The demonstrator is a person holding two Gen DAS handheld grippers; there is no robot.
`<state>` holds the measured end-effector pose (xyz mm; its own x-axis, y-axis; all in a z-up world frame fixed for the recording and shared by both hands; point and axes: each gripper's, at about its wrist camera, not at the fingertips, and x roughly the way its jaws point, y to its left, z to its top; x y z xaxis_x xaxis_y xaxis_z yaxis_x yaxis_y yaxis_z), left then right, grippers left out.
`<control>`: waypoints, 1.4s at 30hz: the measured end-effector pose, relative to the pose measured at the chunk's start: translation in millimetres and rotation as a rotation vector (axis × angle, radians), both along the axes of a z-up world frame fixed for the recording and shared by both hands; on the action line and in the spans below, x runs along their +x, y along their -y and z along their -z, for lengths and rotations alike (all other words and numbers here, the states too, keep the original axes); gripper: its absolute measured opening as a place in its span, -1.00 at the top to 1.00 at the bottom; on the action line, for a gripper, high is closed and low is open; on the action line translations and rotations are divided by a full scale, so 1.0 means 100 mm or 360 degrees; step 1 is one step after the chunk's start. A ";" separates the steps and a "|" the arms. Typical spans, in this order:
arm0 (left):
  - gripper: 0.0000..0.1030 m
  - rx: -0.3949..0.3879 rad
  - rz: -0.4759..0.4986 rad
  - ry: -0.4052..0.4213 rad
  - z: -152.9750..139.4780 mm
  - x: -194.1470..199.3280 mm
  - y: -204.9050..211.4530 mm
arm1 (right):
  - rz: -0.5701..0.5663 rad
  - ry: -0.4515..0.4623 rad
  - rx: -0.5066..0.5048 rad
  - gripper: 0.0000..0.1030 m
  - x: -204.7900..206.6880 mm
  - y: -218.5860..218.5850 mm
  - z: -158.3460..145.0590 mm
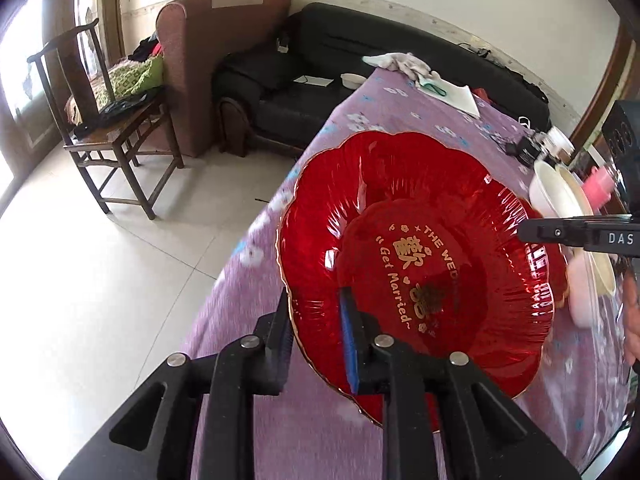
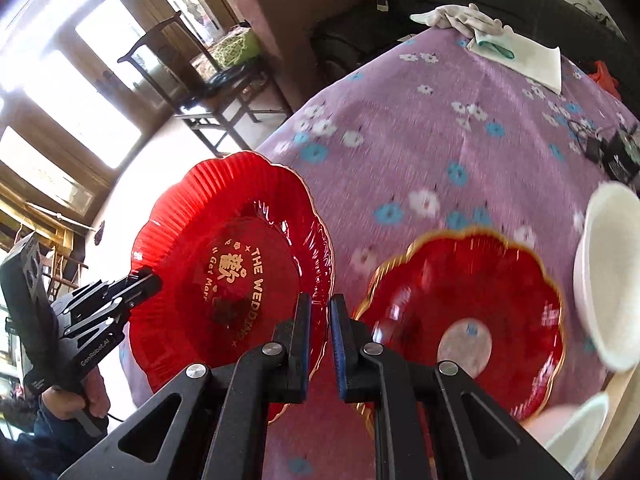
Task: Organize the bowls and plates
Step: 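Lift the red plate with the left tool, lower it onto the tablecloth, open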
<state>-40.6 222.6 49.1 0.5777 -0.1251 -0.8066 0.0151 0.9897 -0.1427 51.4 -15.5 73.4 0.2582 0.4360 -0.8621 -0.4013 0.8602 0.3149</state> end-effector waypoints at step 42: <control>0.46 0.0326 -0.0040 0.0292 0.14 -0.47 0.38 | 0.0115 0.0063 0.0080 0.74 -0.99 0.38 0.27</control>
<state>-87.6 184.8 35.4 0.7173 0.0462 -0.6953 -0.0029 0.9980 0.0633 -47.4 -53.2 46.7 0.3241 0.4576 -0.8280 -0.3517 0.8708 0.3436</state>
